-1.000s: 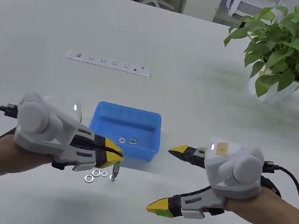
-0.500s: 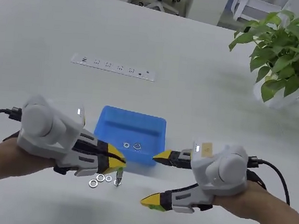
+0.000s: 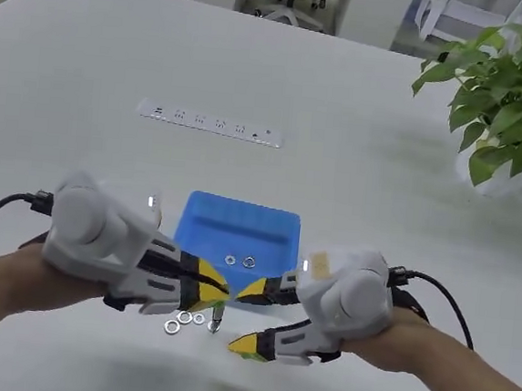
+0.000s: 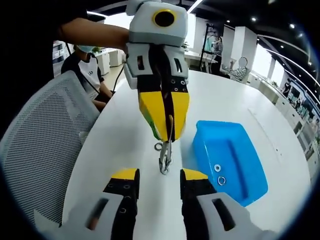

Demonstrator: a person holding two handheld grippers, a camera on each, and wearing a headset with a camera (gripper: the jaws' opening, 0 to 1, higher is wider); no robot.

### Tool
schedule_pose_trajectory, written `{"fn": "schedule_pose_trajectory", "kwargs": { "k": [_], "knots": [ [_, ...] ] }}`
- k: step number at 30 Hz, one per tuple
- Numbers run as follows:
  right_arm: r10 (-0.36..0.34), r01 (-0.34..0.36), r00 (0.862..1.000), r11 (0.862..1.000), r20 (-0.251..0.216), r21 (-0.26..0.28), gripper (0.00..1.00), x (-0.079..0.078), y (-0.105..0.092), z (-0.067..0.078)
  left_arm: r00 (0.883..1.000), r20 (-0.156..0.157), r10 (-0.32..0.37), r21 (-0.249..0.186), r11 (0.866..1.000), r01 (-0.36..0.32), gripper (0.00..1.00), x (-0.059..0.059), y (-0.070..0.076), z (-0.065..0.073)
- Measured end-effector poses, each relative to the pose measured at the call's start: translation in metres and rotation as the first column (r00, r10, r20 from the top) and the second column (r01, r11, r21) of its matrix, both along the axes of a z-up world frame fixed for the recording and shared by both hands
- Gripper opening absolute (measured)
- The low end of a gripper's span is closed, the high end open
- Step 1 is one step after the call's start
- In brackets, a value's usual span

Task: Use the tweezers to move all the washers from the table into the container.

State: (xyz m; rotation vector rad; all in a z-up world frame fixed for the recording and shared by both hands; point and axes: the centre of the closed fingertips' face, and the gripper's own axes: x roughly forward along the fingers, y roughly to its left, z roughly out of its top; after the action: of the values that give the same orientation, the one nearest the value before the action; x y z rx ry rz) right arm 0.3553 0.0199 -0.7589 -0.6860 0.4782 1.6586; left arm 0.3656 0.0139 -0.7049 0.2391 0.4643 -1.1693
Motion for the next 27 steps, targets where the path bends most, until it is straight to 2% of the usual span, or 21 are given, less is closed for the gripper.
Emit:
{"fn": "schedule_pose_trajectory", "kwargs": {
  "k": [10,18,27],
  "knots": [
    [0.056,-0.055,0.998,0.998,0.013,-0.032,0.21,0.0,0.014,-0.01,1.0,-0.008,-0.026,0.008,1.0,0.026,0.06,-0.003,-0.001,0.001],
    [0.081,-0.08,0.997,0.996,0.021,-0.047,0.12,0.002,0.017,-0.016,0.999,-0.021,-0.047,0.013,0.999,0.047,0.06,-0.005,-0.001,0.002],
    [0.097,-0.095,0.995,0.994,0.031,-0.053,0.1,0.003,0.017,-0.016,0.999,-0.024,-0.048,0.01,0.999,0.049,0.06,-0.002,0.0,-0.001]
  ]
}}
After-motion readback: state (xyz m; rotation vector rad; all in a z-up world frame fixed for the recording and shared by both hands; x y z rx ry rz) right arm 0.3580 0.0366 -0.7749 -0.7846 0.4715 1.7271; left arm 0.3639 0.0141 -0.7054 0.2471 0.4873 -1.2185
